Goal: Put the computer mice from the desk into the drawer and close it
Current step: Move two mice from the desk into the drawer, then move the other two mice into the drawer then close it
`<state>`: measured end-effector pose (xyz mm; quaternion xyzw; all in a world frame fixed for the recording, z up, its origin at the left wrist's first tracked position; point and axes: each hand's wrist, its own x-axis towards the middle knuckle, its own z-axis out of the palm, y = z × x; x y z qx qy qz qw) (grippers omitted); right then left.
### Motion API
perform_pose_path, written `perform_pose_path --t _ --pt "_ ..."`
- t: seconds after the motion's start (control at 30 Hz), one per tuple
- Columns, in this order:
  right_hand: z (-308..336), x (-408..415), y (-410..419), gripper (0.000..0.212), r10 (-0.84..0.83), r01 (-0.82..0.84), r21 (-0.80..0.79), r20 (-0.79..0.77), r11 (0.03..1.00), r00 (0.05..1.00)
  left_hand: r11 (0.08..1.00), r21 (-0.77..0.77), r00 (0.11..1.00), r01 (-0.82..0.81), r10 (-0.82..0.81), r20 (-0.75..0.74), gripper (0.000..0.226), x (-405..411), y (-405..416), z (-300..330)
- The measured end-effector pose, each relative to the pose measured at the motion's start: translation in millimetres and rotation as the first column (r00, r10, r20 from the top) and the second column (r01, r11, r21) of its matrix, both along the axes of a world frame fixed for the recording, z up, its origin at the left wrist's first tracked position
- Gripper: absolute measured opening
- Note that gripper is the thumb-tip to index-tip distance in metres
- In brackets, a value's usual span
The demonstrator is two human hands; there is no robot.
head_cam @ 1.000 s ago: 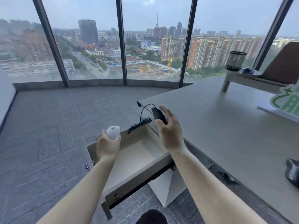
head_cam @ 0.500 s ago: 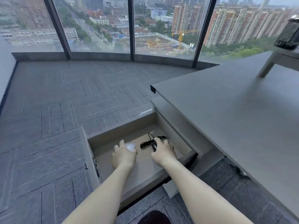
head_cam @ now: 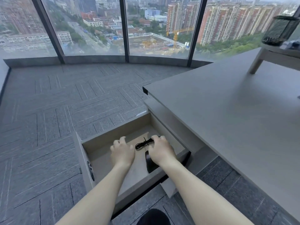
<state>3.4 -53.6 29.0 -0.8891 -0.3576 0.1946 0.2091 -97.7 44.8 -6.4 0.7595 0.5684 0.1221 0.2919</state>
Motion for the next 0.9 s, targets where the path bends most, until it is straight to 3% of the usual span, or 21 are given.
perform_pose_path --t 0.1,0.2,0.33,0.43,0.53,0.63,0.73,0.9 --pt "48 8 -40 0.036 -0.067 0.057 0.224 0.038 0.973 0.997 0.988 0.118 0.961 0.102 -0.128 0.246 0.043 27 -29 41" --pt "96 22 -103 0.031 -0.199 0.129 0.431 0.12 0.893 0.973 0.947 0.229 0.857 0.225 -0.304 0.415 0.035 60 -82 83" --pt "143 47 -208 0.026 -0.435 0.24 0.613 0.189 0.752 0.88 0.867 0.288 0.709 0.406 -0.498 0.499 0.03 100 -176 128" --pt "151 73 -295 0.025 -0.607 0.346 0.662 0.21 0.665 0.767 0.763 0.268 0.588 0.588 -0.631 0.507 0.028 128 -251 144" --pt "138 102 -373 0.031 -0.744 0.464 0.64 0.269 0.613 0.612 0.624 0.196 0.502 0.757 -0.746 0.437 0.043 149 -320 143" --pt "118 122 -434 0.045 -0.809 0.683 0.436 0.279 0.587 0.517 0.551 0.139 0.476 0.823 -0.802 0.361 0.063 164 -370 138" --pt "101 132 -469 0.057 -0.804 0.788 0.182 0.245 0.588 0.542 0.54 0.144 0.507 0.83 -0.836 0.211 0.077 179 -407 138" --pt "83 142 -486 0.067 -0.777 0.776 0.131 0.256 0.617 0.574 0.537 0.269 0.566 0.799 -0.823 -0.04 0.073 200 -443 134"
